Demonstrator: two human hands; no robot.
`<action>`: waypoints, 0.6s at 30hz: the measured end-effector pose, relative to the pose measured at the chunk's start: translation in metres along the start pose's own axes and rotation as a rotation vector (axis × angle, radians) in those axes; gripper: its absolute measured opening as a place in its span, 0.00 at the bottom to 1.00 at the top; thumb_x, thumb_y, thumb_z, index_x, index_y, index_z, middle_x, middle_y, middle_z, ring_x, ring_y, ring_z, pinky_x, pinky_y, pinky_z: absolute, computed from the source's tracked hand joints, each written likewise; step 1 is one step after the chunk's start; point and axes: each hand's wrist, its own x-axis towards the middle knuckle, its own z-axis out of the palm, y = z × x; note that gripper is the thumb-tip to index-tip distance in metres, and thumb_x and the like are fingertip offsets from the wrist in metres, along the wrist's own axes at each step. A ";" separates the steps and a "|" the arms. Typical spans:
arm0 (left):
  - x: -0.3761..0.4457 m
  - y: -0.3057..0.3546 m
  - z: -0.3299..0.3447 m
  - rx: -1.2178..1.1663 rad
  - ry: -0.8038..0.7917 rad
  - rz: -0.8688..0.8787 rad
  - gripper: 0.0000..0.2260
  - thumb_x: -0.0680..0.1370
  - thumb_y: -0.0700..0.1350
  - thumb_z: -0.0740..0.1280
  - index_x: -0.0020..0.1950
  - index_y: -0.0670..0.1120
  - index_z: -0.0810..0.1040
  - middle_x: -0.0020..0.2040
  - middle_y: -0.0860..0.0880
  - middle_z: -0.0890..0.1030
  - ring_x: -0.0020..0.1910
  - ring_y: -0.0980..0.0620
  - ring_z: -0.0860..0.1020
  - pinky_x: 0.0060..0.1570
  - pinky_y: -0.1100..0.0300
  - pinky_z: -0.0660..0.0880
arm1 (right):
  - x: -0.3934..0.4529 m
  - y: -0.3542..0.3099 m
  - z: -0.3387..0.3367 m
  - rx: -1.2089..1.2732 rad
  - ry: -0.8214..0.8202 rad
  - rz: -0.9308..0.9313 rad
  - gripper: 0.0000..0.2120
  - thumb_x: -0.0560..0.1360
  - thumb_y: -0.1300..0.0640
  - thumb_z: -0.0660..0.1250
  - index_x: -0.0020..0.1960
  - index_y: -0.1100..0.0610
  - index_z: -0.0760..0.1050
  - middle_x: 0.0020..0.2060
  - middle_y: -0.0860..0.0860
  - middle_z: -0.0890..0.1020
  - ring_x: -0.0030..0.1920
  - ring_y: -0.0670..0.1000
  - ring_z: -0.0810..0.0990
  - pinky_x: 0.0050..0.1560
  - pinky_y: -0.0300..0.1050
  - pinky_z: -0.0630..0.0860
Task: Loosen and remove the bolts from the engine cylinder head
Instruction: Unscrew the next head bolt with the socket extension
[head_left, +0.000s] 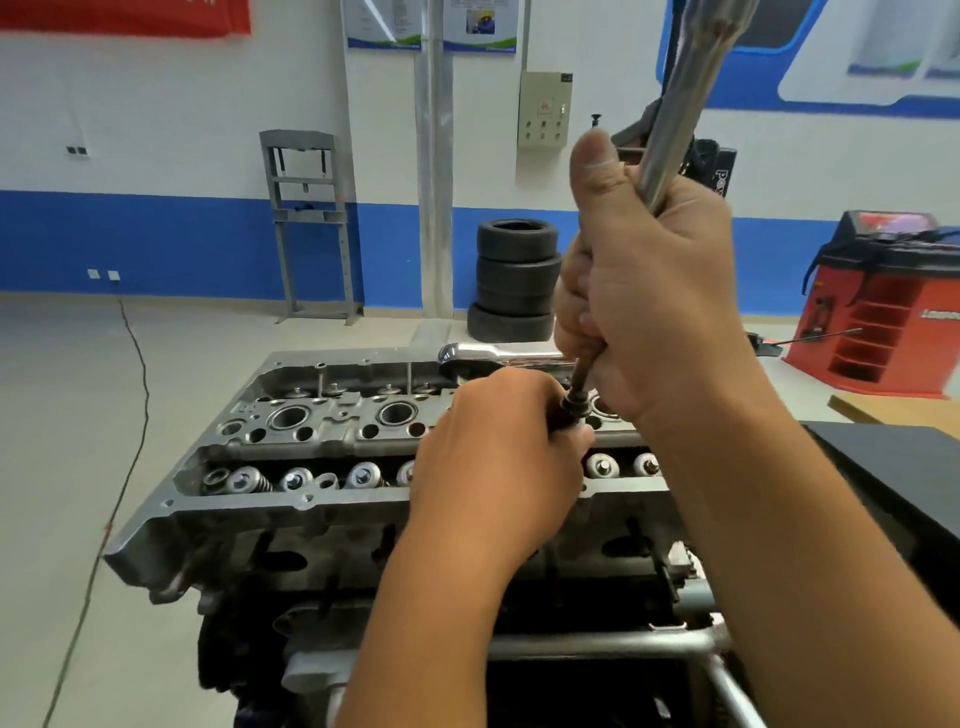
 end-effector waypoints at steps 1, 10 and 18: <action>0.000 0.002 -0.002 -0.067 0.022 0.011 0.06 0.79 0.54 0.72 0.46 0.53 0.83 0.42 0.55 0.83 0.43 0.53 0.81 0.47 0.51 0.81 | 0.001 -0.007 0.002 -0.009 -0.006 -0.006 0.21 0.85 0.48 0.63 0.37 0.54 0.61 0.23 0.50 0.61 0.23 0.49 0.57 0.25 0.39 0.59; -0.019 0.042 -0.015 -0.567 0.344 0.261 0.02 0.81 0.47 0.72 0.48 0.53 0.83 0.41 0.60 0.84 0.42 0.57 0.82 0.40 0.70 0.75 | 0.008 -0.101 0.011 0.067 -0.008 -0.032 0.17 0.85 0.47 0.63 0.47 0.54 0.59 0.25 0.48 0.59 0.24 0.49 0.56 0.27 0.38 0.58; -0.046 0.121 0.004 -0.418 0.196 0.392 0.01 0.80 0.47 0.74 0.50 0.51 0.86 0.40 0.57 0.85 0.40 0.56 0.82 0.41 0.51 0.79 | -0.028 -0.158 -0.076 0.185 0.231 0.029 0.20 0.84 0.44 0.64 0.41 0.51 0.61 0.23 0.48 0.60 0.23 0.49 0.57 0.25 0.39 0.59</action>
